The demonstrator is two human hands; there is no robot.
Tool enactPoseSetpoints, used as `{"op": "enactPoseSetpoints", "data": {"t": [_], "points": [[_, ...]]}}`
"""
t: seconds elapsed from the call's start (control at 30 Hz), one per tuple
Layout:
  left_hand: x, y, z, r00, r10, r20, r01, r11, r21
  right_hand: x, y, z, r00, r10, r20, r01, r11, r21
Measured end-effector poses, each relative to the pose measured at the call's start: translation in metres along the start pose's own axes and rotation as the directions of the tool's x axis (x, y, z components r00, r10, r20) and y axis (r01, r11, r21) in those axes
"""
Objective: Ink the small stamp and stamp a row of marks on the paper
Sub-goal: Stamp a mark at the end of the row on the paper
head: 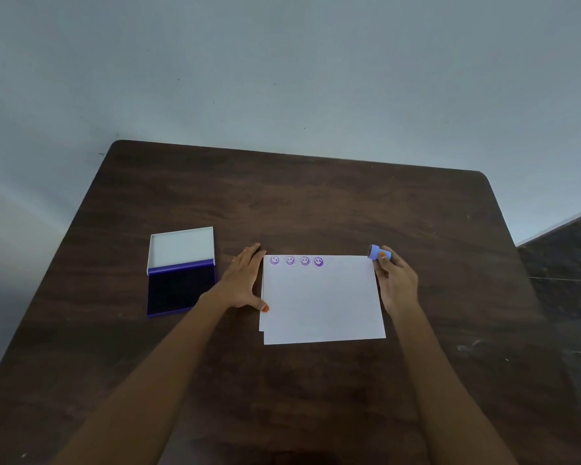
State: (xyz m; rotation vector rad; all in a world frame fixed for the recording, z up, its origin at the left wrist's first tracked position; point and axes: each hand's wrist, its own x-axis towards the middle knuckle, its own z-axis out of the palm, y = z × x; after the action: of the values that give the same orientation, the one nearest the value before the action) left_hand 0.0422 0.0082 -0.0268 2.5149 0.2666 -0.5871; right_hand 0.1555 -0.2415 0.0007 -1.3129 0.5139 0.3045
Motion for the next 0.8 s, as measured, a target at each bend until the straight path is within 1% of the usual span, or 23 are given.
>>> {"op": "enactPoseSetpoints", "data": {"t": [0.1,0.2,0.37,0.5,0.6,0.67,0.8], "points": [[0.0,0.001,-0.001,1.0,-0.004,-0.004,0.004,1.0,0.016,0.0,0.001,-0.004,0.993,0.085,0.078,-0.098,0.979,0.18],[0.0,0.001,-0.001,1.0,-0.004,0.004,0.004,1.0,0.016,-0.003,0.005,-0.003,0.981,0.132,0.14,-0.167,0.946,0.279],[-0.001,0.002,-0.002,1.0,-0.004,0.01,0.004,1.0,0.016,-0.008,0.007,-0.001,0.968,0.185,0.173,-0.23,0.927,0.296],[-0.001,0.002,-0.002,1.0,-0.004,0.012,0.003,1.0,0.013,-0.01,0.008,0.001,0.95,0.216,0.228,-0.284,0.898,0.335],[-0.001,0.002,-0.002,1.0,-0.005,0.016,0.005,1.0,0.011,-0.012,0.008,0.003,0.949,0.21,0.236,-0.281,0.904,0.323],[-0.002,0.002,-0.002,1.0,-0.003,0.017,0.003,1.0,0.01,-0.013,0.007,0.005,0.953,0.195,0.233,-0.256,0.929,0.267],[-0.003,0.002,-0.002,1.0,-0.002,0.012,0.002,1.0,-0.008,-0.015,0.01,0.015,0.971,0.1,0.216,-0.126,0.986,0.11]]}}
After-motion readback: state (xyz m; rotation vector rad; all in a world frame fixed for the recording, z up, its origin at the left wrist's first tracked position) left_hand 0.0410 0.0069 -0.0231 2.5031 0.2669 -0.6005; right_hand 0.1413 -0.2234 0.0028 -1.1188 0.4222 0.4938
